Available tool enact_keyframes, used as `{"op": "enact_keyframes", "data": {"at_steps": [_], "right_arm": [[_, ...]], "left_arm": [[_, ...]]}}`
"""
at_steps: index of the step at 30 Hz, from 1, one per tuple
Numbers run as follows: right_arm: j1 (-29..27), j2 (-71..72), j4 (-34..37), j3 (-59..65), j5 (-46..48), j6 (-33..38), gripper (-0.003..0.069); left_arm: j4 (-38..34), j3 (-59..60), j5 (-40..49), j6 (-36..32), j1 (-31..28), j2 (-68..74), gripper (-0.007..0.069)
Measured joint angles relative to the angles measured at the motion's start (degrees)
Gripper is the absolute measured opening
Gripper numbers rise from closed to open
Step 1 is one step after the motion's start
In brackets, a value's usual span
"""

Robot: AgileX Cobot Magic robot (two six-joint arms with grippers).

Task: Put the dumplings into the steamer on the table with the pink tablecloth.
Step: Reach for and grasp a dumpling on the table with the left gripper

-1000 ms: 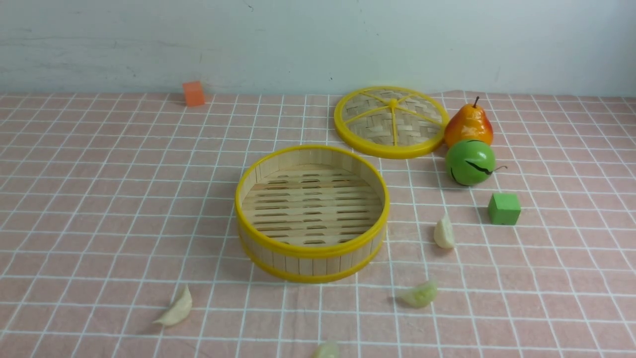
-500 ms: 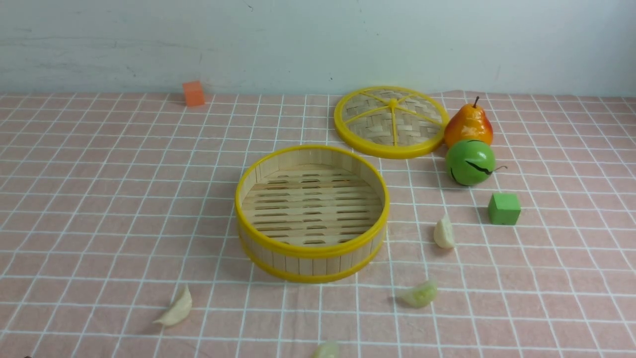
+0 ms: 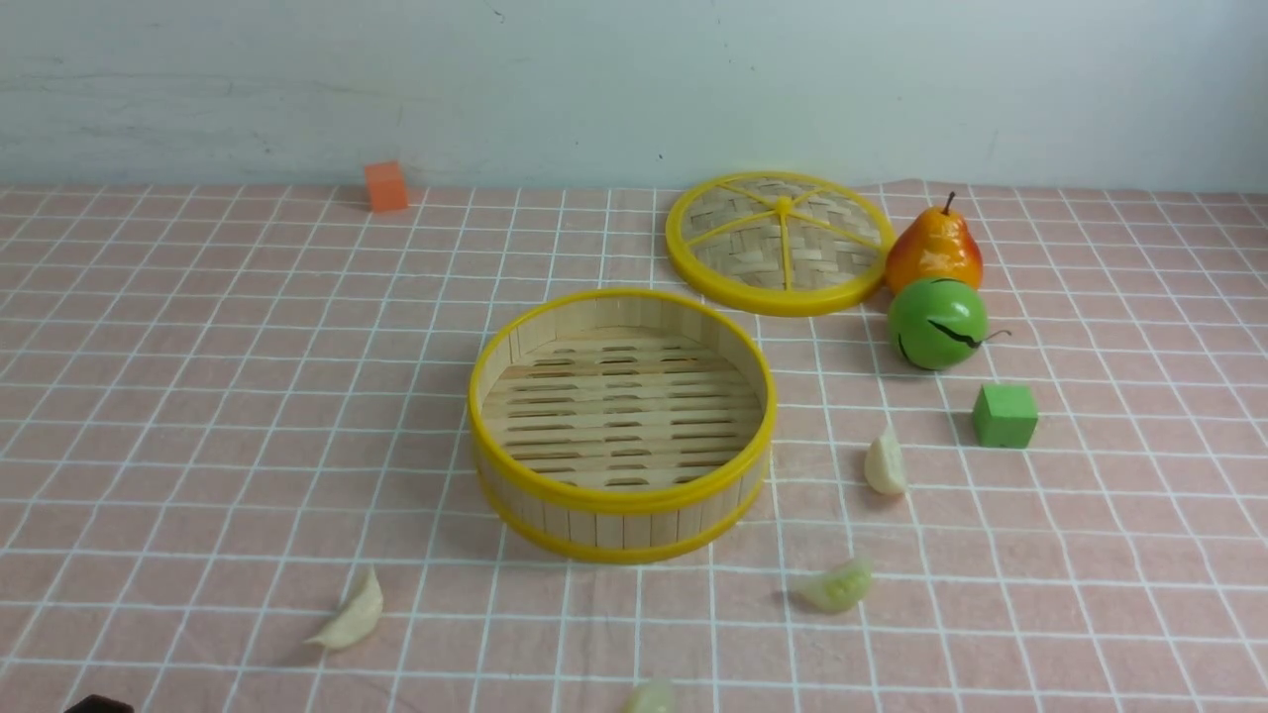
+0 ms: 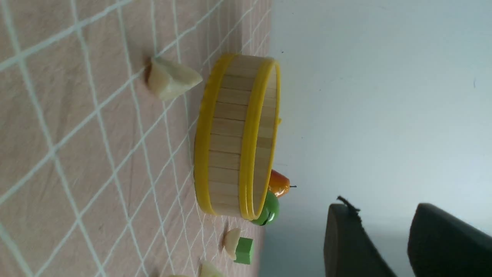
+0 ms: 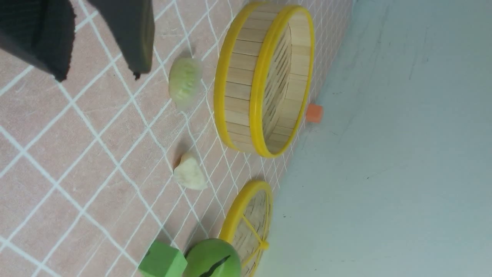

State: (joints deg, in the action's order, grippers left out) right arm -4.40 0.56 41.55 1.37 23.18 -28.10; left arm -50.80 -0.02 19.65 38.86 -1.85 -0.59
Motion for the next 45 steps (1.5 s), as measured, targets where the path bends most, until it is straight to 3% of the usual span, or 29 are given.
{"op": "enact_keyframes", "data": {"at_steps": [4, 5, 7, 9, 11, 12, 14, 17, 21, 25, 27, 31, 35, 36, 37, 38, 41, 45], "right_arm": [[0.0, 0.0, 0.0, -0.3, -1.2, 4.6, 0.0239], [0.0, 0.0, -0.2, -2.0, -1.7, 9.0, 0.0229], [0.0, -0.3, -0.7, -5.5, -2.2, 15.4, 0.0193], [0.0, -1.3, -1.2, -7.6, -2.3, 18.8, 0.0165], [0.0, -7.5, -3.1, -13.9, -1.9, 27.0, 0.0067], [0.0, -8.8, -3.6, -15.7, -1.5, 29.0, 0.0051], [0.0, -18.5, -6.4, -24.4, 1.8, 37.5, -0.0015], [0.2, -28.5, -8.1, -33.5, 7.8, 44.1, -0.0020], [4.7, -41.5, -9.5, -43.9, 19.6, 48.0, -0.0020], [15.4, -51.7, -14.9, -49.3, 30.4, 48.5, -0.0018], [21.4, -55.6, -17.5, -49.9, 33.5, 48.5, -0.0017], [27.9, -59.9, -18.8, -50.0, 36.2, 48.5, -0.0017], [32.0, -62.8, -19.3, -50.2, 36.8, 48.7, -0.0015], [32.1, -62.9, -19.4, -50.3, 36.8, 48.7, -0.0014], [32.2, -63.0, -19.5, -50.3, 36.8, 48.7, -0.0013], [32.1, -63.0, -20.0, -50.3, 36.8, 48.7, -0.0012], [32.1, -63.0, -20.7, -50.3, 36.8, 48.7, -0.0010], [32.1, -63.0, -21.0, -50.3, 36.9, 48.7, -0.0008]], "left_arm": [[0.1, -6.5, 0.5, -15.6, 0.0, 0.0, 0.0227], [1.3, -10.5, 2.2, -22.6, 0.0, 0.4, 0.0197], [4.1, -16.0, 6.7, -28.1, 0.0, 3.6, 0.0143], [7.6, -19.3, 10.2, -29.6, 0.0, 8.0, 0.0099], [14.5, -25.7, 17.9, -31.2, 0.0, 16.7, 0.0002], [15.8, -27.6, 20.1, -31.5, 0.0, 19.3, -0.0009], [25.0, -36.3, 30.2, -34.7, 0.0, 31.6, -0.0014], [31.1, -43.2, 37.2, -37.4, 1.0, 41.4, -0.0014], [38.1, -51.9, 42.3, -38.1, 8.6, 55.8, -0.0014], [43.7, -57.9, 43.9, -36.6, 18.3, 68.6, -0.0010], [46.6, -61.1, 45.1, -34.6, 22.7, 76.6, 0.0029], [47.8, -65.3, 46.2, -32.8, 25.1, 86.3, 0.0153], [49.2, -68.0, 44.9, -32.1, 24.7, 97.0, 0.0402], [49.5, -68.1, 44.1, -32.1, 24.3, 98.6, 0.0450], [49.6, -68.1, 43.9, -32.1, 24.2, 98.9, 0.0450], [50.3, -68.1, 41.5, -32.1, 23.4, 100.4, 0.0520], [52.9, -68.0, 36.6, -32.1, 21.6, 100.8, 0.0578], [53.7, -68.0, 32.8, -32.1, 18.9, 101.4, 0.0576]]}}
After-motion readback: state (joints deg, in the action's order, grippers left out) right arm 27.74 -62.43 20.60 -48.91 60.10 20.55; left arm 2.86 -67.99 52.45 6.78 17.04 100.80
